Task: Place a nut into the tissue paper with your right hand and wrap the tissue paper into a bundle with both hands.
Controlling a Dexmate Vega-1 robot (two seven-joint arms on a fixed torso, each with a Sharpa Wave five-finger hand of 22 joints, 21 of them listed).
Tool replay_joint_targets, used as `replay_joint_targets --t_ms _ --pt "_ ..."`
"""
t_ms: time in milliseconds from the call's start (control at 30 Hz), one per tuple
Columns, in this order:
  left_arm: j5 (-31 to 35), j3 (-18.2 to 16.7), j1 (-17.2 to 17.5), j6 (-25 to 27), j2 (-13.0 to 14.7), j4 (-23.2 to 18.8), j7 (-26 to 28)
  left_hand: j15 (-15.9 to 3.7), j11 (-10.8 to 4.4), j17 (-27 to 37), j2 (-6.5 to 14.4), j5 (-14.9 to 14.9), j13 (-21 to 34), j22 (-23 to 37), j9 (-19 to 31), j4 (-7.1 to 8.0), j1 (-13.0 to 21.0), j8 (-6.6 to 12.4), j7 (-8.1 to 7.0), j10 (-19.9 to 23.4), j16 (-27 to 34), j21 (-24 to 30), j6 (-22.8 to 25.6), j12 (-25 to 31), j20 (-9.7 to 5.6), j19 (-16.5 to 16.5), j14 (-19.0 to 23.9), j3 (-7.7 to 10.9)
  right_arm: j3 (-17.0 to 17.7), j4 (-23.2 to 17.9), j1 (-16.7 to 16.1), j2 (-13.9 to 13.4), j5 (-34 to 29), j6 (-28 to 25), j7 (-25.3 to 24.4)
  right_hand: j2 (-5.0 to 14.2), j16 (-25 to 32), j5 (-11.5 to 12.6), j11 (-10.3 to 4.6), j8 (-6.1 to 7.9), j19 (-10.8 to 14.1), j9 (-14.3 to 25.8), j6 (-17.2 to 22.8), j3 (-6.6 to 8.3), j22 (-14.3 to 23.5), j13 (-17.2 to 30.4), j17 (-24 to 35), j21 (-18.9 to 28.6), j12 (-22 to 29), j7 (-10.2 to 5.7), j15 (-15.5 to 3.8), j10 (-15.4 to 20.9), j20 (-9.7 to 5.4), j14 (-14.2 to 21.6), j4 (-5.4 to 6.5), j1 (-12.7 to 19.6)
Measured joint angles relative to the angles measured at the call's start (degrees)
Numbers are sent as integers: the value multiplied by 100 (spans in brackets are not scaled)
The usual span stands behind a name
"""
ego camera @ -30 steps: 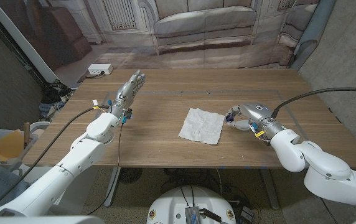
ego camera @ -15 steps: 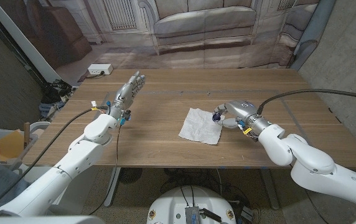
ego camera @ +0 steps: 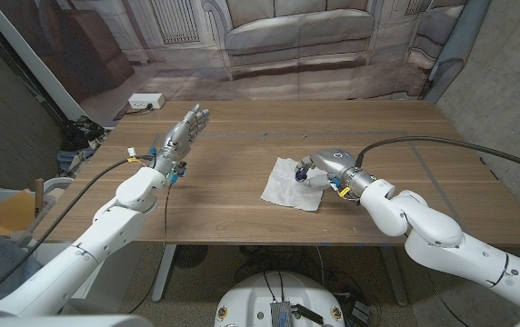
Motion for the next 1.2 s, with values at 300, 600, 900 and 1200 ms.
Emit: replay_joint_targets --t_ms 300,600,900,1200 --pt "-25 -58 25 -84 56 4 -101 0 0 0 15 0 0 0 0 0 15 0 0 0 0 0 0 0 -32 -32 0 0 -213 309 237 294 -318 204 244 -1 -14 -11 0 15 -20 2 -1 -16 0 0 29 0 -5 -1 0 0 -20 0 16 2" --pt "-54 -93 47 -137 83 45 -170 0 0 0 15 -40 0 0 0 0 15 0 21 0 0 0 21 0 -32 -32 0 0 -337 596 378 551 -461 349 319 32 -14 -25 0 13 -20 -6 -2 -32 0 0 13 0 -20 -2 -1 -60 -19 -63 32 28" --pt "-72 -116 60 -151 96 69 -199 0 0 0 30 -40 0 0 0 0 31 0 21 0 0 0 20 0 -32 -31 0 0 -426 779 467 731 -470 456 328 111 -60 -26 8 -22 -19 -31 -5 -125 0 2 14 0 -72 -3 19 -194 -19 -104 95 -68" --pt "-94 -128 67 -173 105 98 -239 0 0 0 81 -40 0 0 0 0 82 0 21 0 0 0 20 0 -11 -52 0 1 -506 926 521 882 -437 519 276 56 -223 -26 34 -71 -118 -74 -4 -181 0 9 14 -58 -284 -3 54 -669 5 -483 151 -212"
